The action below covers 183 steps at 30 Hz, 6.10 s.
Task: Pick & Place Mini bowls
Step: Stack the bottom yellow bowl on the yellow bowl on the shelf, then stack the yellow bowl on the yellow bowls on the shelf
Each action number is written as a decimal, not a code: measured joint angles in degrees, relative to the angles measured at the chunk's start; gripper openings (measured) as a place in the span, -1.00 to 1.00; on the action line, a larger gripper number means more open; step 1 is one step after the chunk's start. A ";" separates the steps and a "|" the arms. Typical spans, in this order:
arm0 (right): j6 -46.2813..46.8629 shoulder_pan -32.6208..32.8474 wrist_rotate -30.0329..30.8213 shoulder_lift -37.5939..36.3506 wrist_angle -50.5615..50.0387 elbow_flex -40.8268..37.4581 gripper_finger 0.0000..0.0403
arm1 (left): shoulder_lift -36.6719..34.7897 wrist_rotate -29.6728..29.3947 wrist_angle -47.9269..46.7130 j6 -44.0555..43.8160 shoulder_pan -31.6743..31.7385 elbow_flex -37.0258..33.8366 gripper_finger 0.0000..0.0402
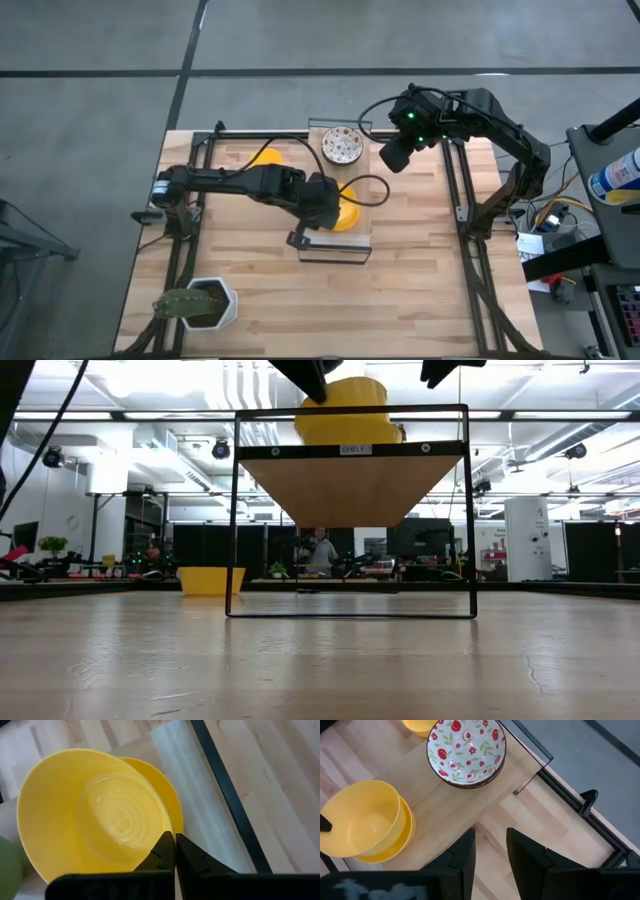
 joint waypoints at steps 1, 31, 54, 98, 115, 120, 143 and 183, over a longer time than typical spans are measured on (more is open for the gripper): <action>0.16 0.00 -0.01 0.00 0.00 0.00 -0.48 | 0.00 0.14 -0.22 0.02 -0.02 0.00 -1.00; 0.44 0.00 -0.14 0.00 0.00 0.00 -0.48 | -4.16 -14.55 -6.00 -17.83 2.38 1.90 -0.53; -0.04 0.00 -0.13 0.00 0.04 0.00 -0.48 | -5.96 -14.89 -22.65 -40.75 26.04 1.60 -0.53; -2.14 0.00 -0.10 0.00 1.06 0.00 -0.48 | -7.98 -0.77 12.49 -29.66 38.07 -44.17 -0.53; -2.13 0.00 -0.10 0.02 2.50 0.00 -0.48 | -7.98 -3.63 13.92 -23.10 38.77 -43.57 -0.53; -2.12 0.00 -0.10 0.02 2.51 0.00 -0.48 | -7.98 -4.19 14.12 -21.21 38.77 -42.63 -0.53; -2.14 -0.02 -0.05 0.02 3.48 0.00 -0.48 | -6.21 -5.46 17.64 -20.12 39.69 -44.98 -0.95; -2.53 -0.02 0.02 0.02 3.85 0.00 -0.48 | -25.43 -0.06 1.67 -28.60 21.45 -16.40 -1.00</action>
